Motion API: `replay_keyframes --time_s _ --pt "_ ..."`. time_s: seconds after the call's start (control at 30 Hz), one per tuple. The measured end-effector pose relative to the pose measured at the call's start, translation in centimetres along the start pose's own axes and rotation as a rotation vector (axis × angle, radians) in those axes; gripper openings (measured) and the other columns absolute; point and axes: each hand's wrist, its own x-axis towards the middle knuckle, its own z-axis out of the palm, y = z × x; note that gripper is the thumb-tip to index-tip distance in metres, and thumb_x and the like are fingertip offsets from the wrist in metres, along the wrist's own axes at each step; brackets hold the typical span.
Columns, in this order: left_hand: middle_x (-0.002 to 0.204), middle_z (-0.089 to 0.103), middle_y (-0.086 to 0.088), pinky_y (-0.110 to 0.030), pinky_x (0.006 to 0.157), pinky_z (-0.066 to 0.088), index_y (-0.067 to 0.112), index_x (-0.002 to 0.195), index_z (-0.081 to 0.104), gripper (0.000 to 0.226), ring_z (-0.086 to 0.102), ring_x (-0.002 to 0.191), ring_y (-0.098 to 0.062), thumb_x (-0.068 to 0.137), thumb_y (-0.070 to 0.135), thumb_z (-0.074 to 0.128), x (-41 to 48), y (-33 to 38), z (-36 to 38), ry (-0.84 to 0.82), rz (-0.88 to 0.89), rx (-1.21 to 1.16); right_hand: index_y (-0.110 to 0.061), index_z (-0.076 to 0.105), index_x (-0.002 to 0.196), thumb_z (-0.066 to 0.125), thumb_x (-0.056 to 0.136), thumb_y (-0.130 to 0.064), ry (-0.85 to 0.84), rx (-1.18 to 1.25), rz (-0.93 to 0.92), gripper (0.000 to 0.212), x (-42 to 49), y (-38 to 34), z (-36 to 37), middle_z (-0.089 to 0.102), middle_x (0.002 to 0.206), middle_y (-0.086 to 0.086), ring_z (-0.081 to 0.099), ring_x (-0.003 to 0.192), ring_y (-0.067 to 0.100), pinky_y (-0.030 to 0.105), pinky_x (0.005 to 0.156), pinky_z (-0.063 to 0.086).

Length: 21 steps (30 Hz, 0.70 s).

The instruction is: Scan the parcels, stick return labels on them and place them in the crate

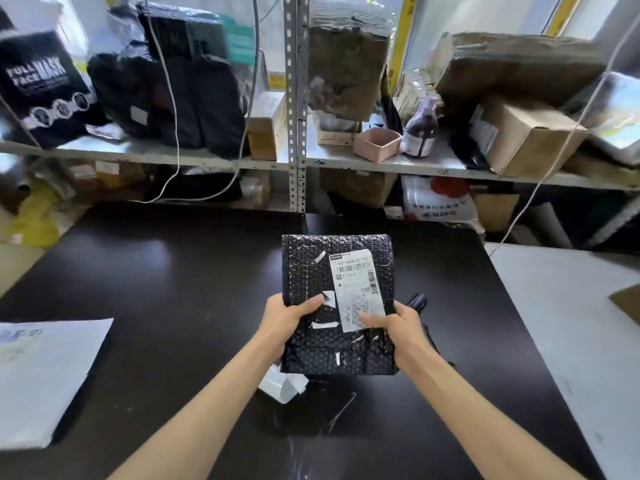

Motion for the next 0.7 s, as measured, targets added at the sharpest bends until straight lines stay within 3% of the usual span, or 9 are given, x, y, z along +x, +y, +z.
replay_keyframes --time_s 0.17,0.53,0.7 --pt "0.093 0.077 -0.002 -0.025 0.063 0.057 0.010 0.102 0.068 0.011 0.074 0.084 -0.019 0.091 0.012 0.066 -1.0 -2.0 -0.9 -0.048 0.013 0.021 -0.003 0.070 0.097 0.067 0.077 0.015 0.033 -0.025 -0.029 0.026 -1.8 1.8 -1.0 0.076 0.091 0.012 0.074 0.081 0.029 0.032 0.057 0.058" --pt "0.095 0.077 0.001 -0.020 0.063 0.056 0.006 0.107 0.066 0.021 0.074 0.085 -0.016 0.087 0.009 0.071 -1.2 -4.1 -1.1 -0.066 0.115 0.121 -0.005 0.071 0.098 0.067 0.081 0.012 0.086 -0.042 -0.049 0.024 -2.9 3.4 -2.3 0.076 0.092 0.007 0.074 0.084 0.024 0.031 0.063 0.059" --pt "0.091 0.077 0.000 -0.031 0.072 0.057 0.009 0.098 0.070 0.010 0.074 0.084 -0.018 0.088 0.009 0.070 -0.9 -4.5 -0.9 -0.018 0.090 0.167 -0.004 0.069 0.100 0.072 0.079 0.008 0.096 -0.118 -0.084 0.024 -2.3 3.5 -3.5 0.076 0.091 0.008 0.073 0.083 0.023 0.030 0.066 0.058"
